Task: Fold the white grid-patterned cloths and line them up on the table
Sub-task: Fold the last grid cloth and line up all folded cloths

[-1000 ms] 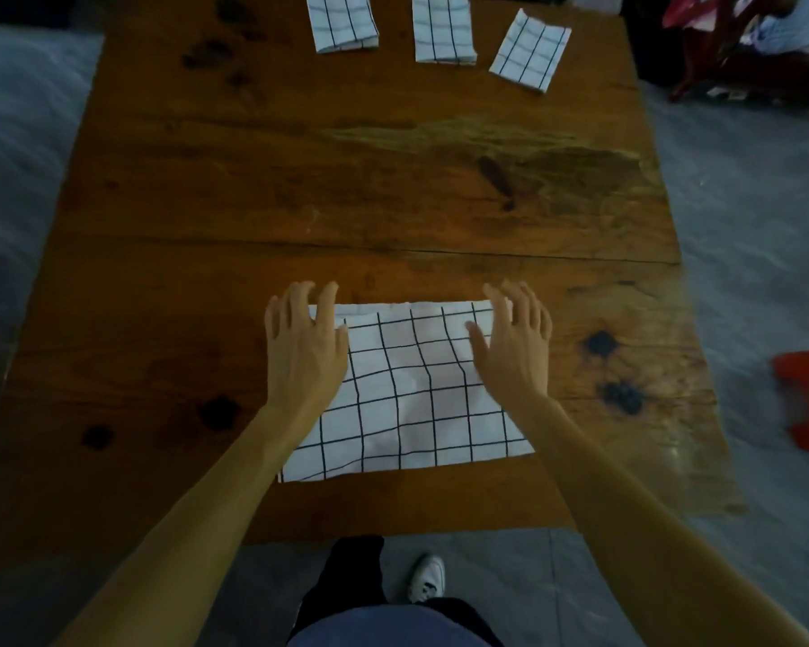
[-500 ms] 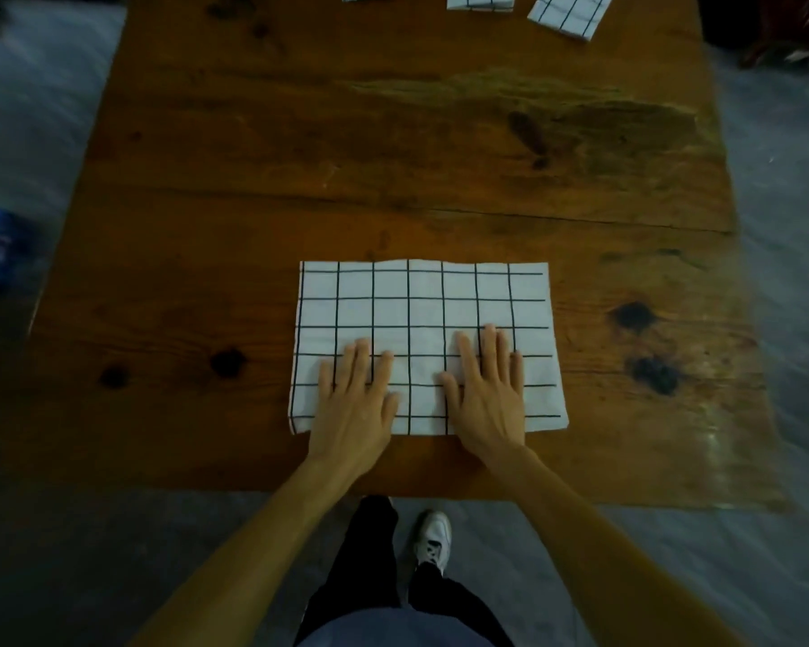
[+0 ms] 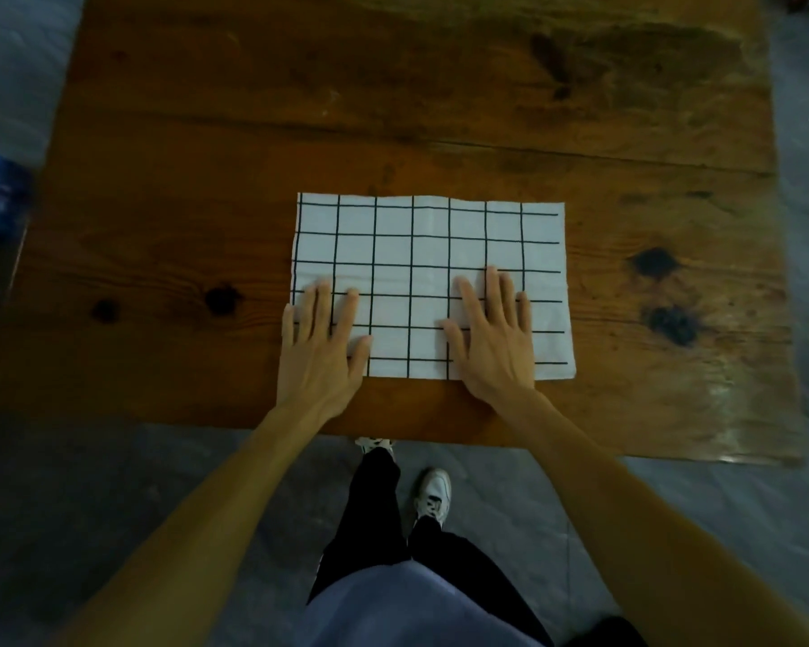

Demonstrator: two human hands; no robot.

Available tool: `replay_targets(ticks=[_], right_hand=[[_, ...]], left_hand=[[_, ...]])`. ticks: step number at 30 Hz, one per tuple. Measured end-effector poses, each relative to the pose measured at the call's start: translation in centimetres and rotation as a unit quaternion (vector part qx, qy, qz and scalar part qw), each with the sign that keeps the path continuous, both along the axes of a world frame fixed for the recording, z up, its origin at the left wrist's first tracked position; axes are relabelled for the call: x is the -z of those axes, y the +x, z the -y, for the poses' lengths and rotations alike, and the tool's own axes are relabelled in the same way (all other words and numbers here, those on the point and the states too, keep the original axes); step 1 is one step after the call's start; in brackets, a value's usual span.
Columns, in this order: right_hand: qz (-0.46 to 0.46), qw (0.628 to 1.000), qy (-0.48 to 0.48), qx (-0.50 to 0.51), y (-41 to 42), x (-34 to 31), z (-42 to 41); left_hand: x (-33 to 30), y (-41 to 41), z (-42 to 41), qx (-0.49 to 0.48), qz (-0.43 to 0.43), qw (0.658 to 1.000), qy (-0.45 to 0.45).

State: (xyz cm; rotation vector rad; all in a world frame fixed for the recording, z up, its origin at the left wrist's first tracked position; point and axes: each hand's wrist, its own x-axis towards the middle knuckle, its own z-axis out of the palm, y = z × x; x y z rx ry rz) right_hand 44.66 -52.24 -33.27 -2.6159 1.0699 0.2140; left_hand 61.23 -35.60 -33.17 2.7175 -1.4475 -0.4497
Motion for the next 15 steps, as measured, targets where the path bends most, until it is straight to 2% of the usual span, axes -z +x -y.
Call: replay_targets(ticks=[4, 9, 15], right_hand=[[-0.008, 1.0, -0.017, 0.005, 0.2, 0.0, -0.1], [0.073, 0.992, -0.021, -0.096, 2.5, -0.3, -1.5], [0.026, 0.999, -0.013, -0.035, 1.4, 0.7, -0.4]], left_hand=[[-0.9, -0.5, -0.3, -0.046, 0.018, 0.999, 0.011], [-1.8, -2.2, 4.7, -0.01, -0.02, 0.997, -0.072], [1.2, -0.8, 4.9, -0.025, 0.022, 0.999, -0.038]])
